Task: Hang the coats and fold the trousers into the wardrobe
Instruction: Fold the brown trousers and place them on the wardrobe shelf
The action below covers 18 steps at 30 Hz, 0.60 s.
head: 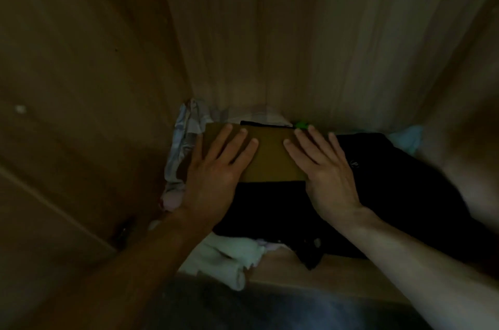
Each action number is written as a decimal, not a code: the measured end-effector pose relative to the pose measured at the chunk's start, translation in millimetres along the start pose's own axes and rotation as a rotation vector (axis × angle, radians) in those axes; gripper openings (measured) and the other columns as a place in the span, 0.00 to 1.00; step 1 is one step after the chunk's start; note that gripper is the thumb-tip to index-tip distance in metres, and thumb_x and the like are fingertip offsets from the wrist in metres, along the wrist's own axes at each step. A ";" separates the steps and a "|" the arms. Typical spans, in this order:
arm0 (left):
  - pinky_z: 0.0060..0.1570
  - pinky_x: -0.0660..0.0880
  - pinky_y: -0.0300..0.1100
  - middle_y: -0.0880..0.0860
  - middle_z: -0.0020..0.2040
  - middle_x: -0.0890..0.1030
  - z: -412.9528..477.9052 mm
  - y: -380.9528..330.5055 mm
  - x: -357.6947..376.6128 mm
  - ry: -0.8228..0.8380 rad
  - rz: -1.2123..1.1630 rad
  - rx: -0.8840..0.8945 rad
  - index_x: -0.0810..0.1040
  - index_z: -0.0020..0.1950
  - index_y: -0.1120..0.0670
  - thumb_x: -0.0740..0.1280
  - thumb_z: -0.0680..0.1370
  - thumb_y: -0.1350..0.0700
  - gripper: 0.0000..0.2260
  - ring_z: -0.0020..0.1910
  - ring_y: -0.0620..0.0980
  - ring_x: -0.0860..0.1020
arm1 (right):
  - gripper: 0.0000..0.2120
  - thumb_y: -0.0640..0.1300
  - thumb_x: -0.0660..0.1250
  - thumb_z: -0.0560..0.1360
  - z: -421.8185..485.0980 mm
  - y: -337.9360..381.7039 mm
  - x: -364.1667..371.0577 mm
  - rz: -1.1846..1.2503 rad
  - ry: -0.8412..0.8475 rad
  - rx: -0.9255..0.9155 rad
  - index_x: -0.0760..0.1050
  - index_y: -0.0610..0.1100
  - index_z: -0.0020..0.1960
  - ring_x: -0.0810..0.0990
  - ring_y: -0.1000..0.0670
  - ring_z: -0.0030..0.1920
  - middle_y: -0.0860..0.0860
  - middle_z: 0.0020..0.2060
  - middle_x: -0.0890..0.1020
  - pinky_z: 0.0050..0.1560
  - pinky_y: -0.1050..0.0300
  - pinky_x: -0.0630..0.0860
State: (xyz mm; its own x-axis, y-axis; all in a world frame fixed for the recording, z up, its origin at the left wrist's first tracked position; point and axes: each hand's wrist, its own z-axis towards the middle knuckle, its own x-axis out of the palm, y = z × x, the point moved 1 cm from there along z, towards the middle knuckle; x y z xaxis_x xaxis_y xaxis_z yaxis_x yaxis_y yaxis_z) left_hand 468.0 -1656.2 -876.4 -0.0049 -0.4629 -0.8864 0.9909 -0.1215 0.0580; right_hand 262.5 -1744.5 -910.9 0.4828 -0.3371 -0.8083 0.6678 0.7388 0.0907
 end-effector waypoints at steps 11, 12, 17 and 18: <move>0.74 0.39 0.66 0.48 0.81 0.36 -20.0 15.7 117.0 0.340 -0.093 -0.086 0.42 0.82 0.46 0.41 0.74 0.28 0.40 0.79 0.53 0.34 | 0.46 0.79 0.39 0.69 -24.5 -15.9 86.3 0.149 0.504 0.190 0.33 0.56 0.79 0.32 0.52 0.78 0.55 0.78 0.32 0.76 0.42 0.33; 0.74 0.37 0.64 0.47 0.81 0.37 -15.7 15.5 114.8 0.333 -0.118 -0.121 0.42 0.81 0.45 0.36 0.74 0.27 0.39 0.79 0.52 0.34 | 0.44 0.78 0.37 0.70 -18.6 -12.9 83.1 0.177 0.487 0.240 0.35 0.58 0.79 0.34 0.52 0.78 0.56 0.79 0.35 0.76 0.41 0.34; 0.75 0.49 0.65 0.47 0.82 0.44 -6.3 19.3 129.1 0.213 -0.188 -0.183 0.48 0.82 0.45 0.40 0.81 0.35 0.30 0.81 0.54 0.42 | 0.35 0.70 0.36 0.76 -9.4 -4.0 101.3 0.096 0.346 0.330 0.39 0.59 0.80 0.40 0.49 0.80 0.52 0.80 0.42 0.75 0.33 0.41; 0.75 0.51 0.66 0.48 0.82 0.44 -7.0 20.6 135.9 0.208 -0.186 -0.184 0.47 0.82 0.46 0.43 0.82 0.36 0.30 0.81 0.54 0.43 | 0.34 0.69 0.37 0.77 -11.7 -4.0 109.0 0.065 0.330 0.331 0.40 0.58 0.80 0.41 0.48 0.80 0.51 0.81 0.43 0.75 0.32 0.42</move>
State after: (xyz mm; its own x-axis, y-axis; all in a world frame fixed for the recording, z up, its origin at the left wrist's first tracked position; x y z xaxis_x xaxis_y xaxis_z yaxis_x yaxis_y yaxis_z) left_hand 488.7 -1715.4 -998.8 -0.1792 -0.2561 -0.9499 0.9834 -0.0179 -0.1807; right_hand 305.8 -1777.4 -1006.2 0.3590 -0.0532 -0.9318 0.8131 0.5079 0.2843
